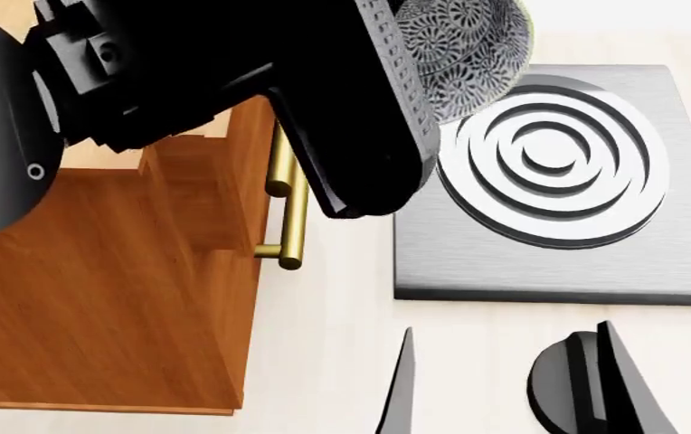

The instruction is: Pick the akita bowl on the wooden cabinet and place it on the plate.

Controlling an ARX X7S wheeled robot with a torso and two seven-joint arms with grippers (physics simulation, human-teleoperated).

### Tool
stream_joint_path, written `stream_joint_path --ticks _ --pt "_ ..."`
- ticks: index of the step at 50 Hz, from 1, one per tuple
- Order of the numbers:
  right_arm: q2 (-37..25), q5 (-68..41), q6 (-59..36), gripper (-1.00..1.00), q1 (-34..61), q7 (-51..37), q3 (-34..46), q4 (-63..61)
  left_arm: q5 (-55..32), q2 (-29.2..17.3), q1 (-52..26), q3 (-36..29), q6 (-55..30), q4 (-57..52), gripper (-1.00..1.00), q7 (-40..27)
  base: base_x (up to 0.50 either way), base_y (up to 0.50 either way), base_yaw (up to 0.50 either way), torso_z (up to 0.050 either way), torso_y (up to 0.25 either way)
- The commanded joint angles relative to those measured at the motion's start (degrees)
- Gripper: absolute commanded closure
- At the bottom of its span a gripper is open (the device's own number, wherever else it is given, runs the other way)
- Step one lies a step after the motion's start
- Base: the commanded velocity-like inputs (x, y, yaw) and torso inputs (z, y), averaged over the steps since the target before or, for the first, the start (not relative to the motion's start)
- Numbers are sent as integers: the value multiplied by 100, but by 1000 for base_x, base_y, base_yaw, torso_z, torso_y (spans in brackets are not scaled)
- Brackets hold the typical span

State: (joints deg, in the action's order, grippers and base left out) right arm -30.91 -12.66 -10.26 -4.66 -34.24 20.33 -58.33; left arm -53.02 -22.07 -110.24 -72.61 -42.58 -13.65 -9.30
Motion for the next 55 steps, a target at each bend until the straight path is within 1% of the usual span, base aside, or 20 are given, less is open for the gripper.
stream_joint_path --ticks 1,9,28,37,48,55 --pt "-29 2 9 -100 23 -43 59 13 48 -229 -19 50 64 -231 100 145 0 0 0 0 0" --pt "-65 -16 39 -100 22 -75 57 15 28 -341 18 -5 109 -481 100 280 0 0 0 0 1" --pt "-142 -24 50 -100 45 -158 98 4 18 -428 309 -49 189 -844 100 102 0 0 0 0 1" --pt "-186 -54 59 -100 60 -203 97 -3 -20 -456 361 -33 243 -963 100 133 0 0 0 0 0" --pt "-231 -61 80 -100 68 -251 131 -8 -84 -611 478 -70 280 -1242 100 169 0 0 0 0 0" --pt "-248 -74 104 -100 89 -262 162 21 51 -627 571 -180 329 -1202 100 227 0 0 0 0 1"
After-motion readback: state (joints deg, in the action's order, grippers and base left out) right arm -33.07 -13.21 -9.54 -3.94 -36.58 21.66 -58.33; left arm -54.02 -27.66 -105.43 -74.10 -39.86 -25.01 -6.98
